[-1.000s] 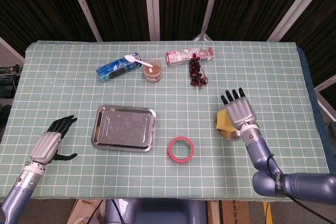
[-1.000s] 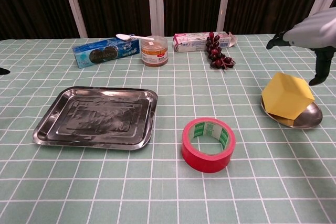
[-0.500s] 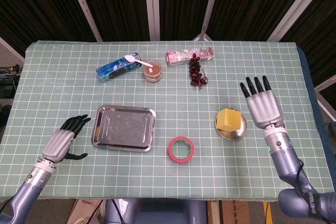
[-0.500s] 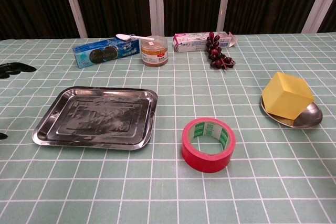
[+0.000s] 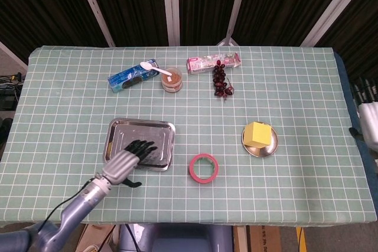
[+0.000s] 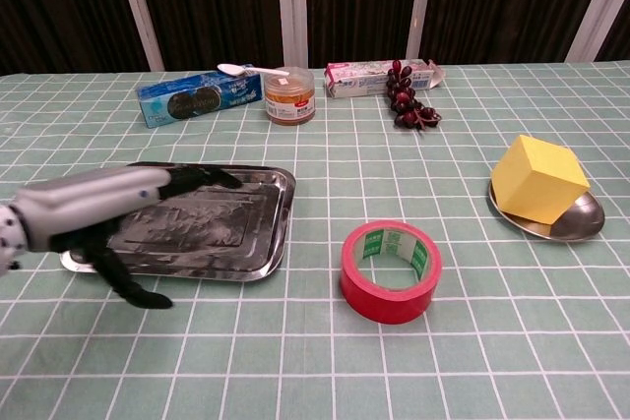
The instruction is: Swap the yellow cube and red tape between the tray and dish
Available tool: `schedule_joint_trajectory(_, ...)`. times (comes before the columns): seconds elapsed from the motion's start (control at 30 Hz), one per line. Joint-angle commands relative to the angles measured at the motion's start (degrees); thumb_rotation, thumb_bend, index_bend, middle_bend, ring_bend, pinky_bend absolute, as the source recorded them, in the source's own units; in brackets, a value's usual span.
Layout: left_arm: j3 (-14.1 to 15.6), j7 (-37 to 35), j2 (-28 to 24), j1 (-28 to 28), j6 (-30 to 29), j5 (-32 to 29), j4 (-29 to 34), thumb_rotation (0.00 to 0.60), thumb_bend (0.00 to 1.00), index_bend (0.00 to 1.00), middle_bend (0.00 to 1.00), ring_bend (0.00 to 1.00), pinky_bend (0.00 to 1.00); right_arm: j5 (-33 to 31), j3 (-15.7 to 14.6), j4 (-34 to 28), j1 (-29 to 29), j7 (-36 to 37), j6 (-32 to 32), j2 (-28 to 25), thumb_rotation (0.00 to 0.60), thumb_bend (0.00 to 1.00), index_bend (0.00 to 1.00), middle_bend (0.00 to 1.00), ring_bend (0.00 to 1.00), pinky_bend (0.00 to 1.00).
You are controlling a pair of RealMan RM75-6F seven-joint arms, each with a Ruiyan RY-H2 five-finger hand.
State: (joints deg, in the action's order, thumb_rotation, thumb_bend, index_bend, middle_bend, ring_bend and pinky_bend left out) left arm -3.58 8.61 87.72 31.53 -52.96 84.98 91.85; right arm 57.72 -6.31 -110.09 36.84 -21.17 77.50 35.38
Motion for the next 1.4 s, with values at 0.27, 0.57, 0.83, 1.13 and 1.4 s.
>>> schedule_joint_trajectory(0.27,-7.0,11.1,22.5,11.7,8.9,-11.0,-10.9,0.6,0.02,0.0,0.0,0.0,0.0,4.3,2.0,1.9,-5.9,6.9,-0.6,-5.7,0.6,0.22,0.0,0.0,0.0,0.04)
schedule_joint_trajectory(0.57,-9.4,14.8,23.8,13.3,5.9,-14.2,-11.8,0.6,0.02,0.0,0.0,0.0,0.0,5.2,4.0,5.2,-9.6,10.3,-2.2,-5.4,0.6,0.22,0.0,0.0,0.0,0.04)
schedule_joint_trajectory(0.83,-9.2,14.1,26.5,15.1,6.4,-16.1,-15.2,0.6,0.02,0.0,0.0,0.0,0.0,6.0,5.8,6.3,-11.2,10.2,-4.0,-4.3,0.6,0.22,0.0,0.0,0.0,0.04)
schedule_joint_trajectory(1.13,-9.6,14.0,29.5,16.7,6.2,-18.0,-19.1,0.6,0.13,0.0,0.18,0.02,0.09,7.0,7.5,6.4,-13.0,10.7,-4.7,-4.8,0.6,0.22,0.0,0.0,0.0,0.04)
schedule_joint_trajectory(1.4,-9.9,13.8,31.6,16.6,2.6,-17.6,-20.7,0.6,0.32,0.01,0.4,0.21,0.24,7.6,8.6,6.7,-14.7,11.4,-4.7,-4.7,0.6,0.22,0.0,0.0,0.0,0.04)
